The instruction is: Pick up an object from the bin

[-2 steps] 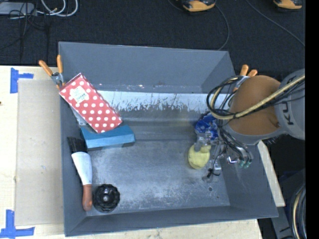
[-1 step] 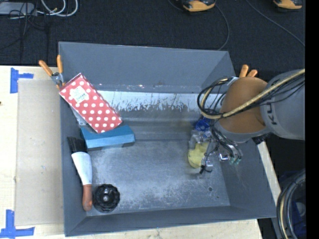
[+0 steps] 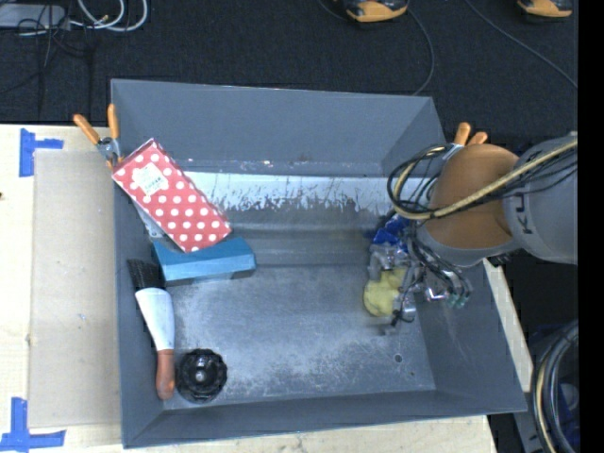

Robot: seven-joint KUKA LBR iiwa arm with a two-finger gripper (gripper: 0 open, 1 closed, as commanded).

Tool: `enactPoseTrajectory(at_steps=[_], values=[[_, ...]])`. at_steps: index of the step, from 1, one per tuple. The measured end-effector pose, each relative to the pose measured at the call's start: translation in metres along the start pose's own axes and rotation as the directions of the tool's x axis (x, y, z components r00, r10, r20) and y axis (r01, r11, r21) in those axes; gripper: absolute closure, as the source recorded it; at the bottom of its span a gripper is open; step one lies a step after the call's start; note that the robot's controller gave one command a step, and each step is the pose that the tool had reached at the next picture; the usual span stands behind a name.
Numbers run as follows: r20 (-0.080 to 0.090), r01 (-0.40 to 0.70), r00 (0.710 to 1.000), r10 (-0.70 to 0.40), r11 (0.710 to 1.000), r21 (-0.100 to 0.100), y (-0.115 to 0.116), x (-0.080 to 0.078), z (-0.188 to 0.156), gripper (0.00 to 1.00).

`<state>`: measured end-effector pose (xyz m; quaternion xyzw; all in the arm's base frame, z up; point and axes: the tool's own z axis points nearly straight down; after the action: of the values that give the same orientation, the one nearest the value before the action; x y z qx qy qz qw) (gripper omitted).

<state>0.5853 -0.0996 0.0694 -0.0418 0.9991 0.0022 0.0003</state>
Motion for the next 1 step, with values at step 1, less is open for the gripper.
enactPoseTrajectory(at_steps=[1], values=[[0.001,-0.059,0.998,0.059,0.998,0.002,-0.0192,-0.0018,-0.0011,0.0]])
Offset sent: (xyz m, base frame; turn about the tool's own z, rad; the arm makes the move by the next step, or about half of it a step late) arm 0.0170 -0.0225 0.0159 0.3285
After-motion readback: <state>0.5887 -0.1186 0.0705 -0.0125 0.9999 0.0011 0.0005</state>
